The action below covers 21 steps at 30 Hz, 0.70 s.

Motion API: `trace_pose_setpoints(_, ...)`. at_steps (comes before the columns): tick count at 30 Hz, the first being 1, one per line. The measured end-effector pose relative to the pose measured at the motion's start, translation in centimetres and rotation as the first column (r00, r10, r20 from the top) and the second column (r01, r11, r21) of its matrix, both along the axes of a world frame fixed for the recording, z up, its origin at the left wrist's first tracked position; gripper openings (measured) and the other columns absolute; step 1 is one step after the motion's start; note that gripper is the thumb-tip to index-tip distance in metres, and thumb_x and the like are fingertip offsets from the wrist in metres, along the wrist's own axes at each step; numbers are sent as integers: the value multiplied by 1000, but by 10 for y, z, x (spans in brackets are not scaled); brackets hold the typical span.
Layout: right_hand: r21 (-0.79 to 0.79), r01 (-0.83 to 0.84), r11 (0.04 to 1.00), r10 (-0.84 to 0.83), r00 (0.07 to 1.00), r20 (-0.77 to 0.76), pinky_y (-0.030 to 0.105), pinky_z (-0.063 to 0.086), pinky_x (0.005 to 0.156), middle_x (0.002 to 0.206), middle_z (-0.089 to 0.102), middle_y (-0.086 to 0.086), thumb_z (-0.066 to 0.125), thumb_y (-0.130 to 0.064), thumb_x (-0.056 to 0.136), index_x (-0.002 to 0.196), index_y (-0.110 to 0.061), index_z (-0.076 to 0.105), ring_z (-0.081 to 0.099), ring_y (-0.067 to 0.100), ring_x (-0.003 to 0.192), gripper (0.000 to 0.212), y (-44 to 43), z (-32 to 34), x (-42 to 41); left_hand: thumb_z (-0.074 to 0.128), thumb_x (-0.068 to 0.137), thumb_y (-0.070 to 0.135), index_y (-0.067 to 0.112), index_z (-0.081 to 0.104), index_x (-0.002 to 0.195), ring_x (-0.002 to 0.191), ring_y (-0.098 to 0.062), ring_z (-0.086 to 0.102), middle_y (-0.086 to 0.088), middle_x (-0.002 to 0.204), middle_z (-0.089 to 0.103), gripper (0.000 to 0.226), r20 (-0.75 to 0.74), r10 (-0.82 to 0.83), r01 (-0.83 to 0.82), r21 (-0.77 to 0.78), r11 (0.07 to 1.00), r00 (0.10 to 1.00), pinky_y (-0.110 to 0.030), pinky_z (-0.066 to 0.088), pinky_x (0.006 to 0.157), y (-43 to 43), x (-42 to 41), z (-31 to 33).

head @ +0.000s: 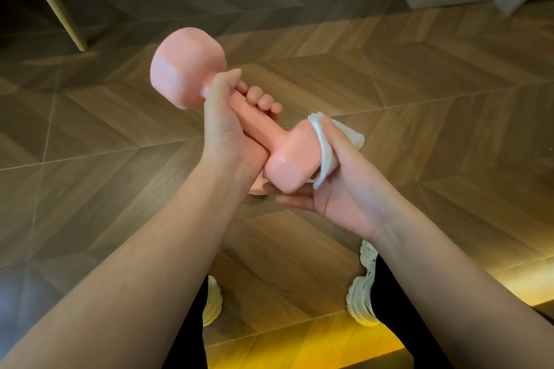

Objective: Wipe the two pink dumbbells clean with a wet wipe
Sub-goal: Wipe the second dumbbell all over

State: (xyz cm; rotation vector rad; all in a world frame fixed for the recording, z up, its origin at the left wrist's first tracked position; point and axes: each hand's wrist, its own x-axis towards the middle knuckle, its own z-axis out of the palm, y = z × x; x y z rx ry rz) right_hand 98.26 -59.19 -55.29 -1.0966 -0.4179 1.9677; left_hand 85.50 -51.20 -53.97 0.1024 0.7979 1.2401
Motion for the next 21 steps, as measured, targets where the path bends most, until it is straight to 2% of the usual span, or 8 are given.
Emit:
trace_pose_setpoints(3,218,47,975,-97,969,226,42,59,83,120,70,10,65,-46,85,124,-18,59,66,25,112,49,-2,-2,-1,63,89,21,17,48,66,49,-13,48,3,56,47,27,-45,4,-7,-65,998,999,-26,46,57,0,-1,-3)
trace_pose_setpoints(5,326,-12,945,-125,910,395,36,59,85,110,73,0,64,-43,87,117,-23,64,68,17,106,36,-2,-2,-3,63,90,23,19,45,67,45,-10,41,5,53,41,29,-41,8,-13,-103,995,999,-24,41,51,0,-1,-4)
trace_pose_setpoints(7,343,11,939,-176,874,454,33,58,82,98,74,-5,63,-43,90,102,-29,71,70,12,99,20,0,-3,-7,60,92,25,20,40,66,41,-10,32,7,50,33,33,-49,4,-9,-111,994,999,-23,35,45,1,-1,-5)
trace_pose_setpoints(10,184,130,974,-200,875,441,43,55,89,96,76,-1,60,-51,91,92,-25,74,72,16,99,30,8,-4,-10,58,91,25,21,38,62,41,-11,29,6,49,29,37,-86,-27,20,-83,996,996,-23,33,44,0,0,-4)
trace_pose_setpoints(13,92,164,982,-187,902,390,52,52,98,98,72,7,58,-47,95,107,-19,72,67,23,110,33,11,-1,-4,58,91,24,21,38,58,42,-12,29,6,50,30,38,-70,-29,25,-63,998,997,-23,33,45,1,-2,-1)
trace_pose_setpoints(17,140,72,988,-107,960,259,54,51,98,114,71,10,66,-44,87,123,-14,64,65,24,114,46,6,1,6,56,90,23,20,38,56,41,-11,28,7,49,29,38,-2,-20,20,-93,995,1000,-23,32,43,3,-7,0)
trace_pose_setpoints(19,170,-19,985,-24,967,252,51,53,94,114,72,7,70,-40,81,117,-20,66,67,23,111,42,3,1,3,54,91,23,21,36,58,41,-11,26,7,49,26,38,2,-26,26,-100,995,1000,-23,31,43,2,-5,-1)
trace_pose_setpoints(21,173,-15,985,-39,952,303,49,53,92,108,74,6,70,-40,82,109,-22,68,69,21,105,33,3,1,-3,54,91,24,22,34,60,41,-12,25,7,49,25,37,-16,-47,45,-94,995,999,-23,30,44,0,-2,-2)
